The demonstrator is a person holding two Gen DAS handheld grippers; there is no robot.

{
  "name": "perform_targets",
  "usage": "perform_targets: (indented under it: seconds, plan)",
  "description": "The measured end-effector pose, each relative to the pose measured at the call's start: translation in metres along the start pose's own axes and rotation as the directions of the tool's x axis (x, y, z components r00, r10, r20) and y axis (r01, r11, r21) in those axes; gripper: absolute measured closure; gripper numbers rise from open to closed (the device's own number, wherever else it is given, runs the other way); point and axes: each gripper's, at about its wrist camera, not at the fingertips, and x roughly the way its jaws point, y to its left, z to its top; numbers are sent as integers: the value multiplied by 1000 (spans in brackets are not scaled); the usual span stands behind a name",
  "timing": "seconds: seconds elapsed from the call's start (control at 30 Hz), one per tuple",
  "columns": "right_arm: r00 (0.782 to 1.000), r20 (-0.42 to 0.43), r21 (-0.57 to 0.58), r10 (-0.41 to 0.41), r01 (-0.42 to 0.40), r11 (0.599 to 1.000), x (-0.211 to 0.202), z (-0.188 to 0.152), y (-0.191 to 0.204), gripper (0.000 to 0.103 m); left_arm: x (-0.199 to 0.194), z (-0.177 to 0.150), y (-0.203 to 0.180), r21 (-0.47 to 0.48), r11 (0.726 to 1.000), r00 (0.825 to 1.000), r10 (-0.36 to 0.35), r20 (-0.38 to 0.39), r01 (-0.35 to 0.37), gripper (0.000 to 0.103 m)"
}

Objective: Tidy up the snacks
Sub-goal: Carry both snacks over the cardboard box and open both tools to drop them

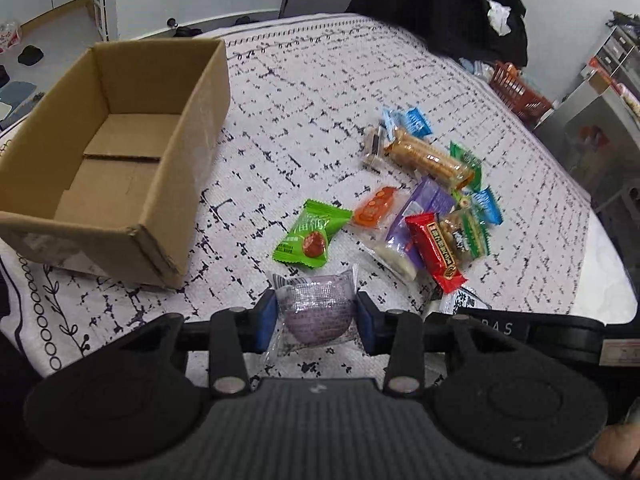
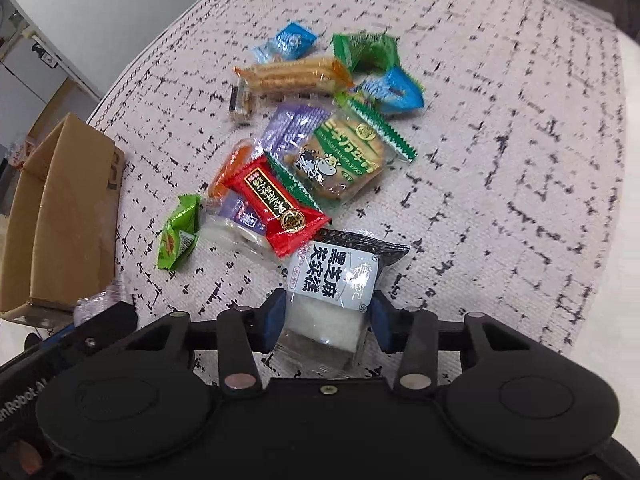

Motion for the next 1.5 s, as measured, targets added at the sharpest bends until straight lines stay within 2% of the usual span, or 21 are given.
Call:
perform_targets:
  seconds: [0.33,0.73,1.17,1.5]
  plan:
    - [997,70,-15,23,-22,1000,-36,-2,22,60,-41,12,14,-51,997,994,-57,95,62,62]
    - [989,137,-76,48,-37,996,-87,11,60,61,-77,28,30,-101,984,974,-128,187,148,62]
    - [971,214,-177,105,-67,982,-114,31,120,61,-102,53,68,-164,972,953,-120,277,170,62]
    - [971,205,-215,126,-81,973,-108,34,158,61,-95,59,98,-228,958,959,-114,261,176,62]
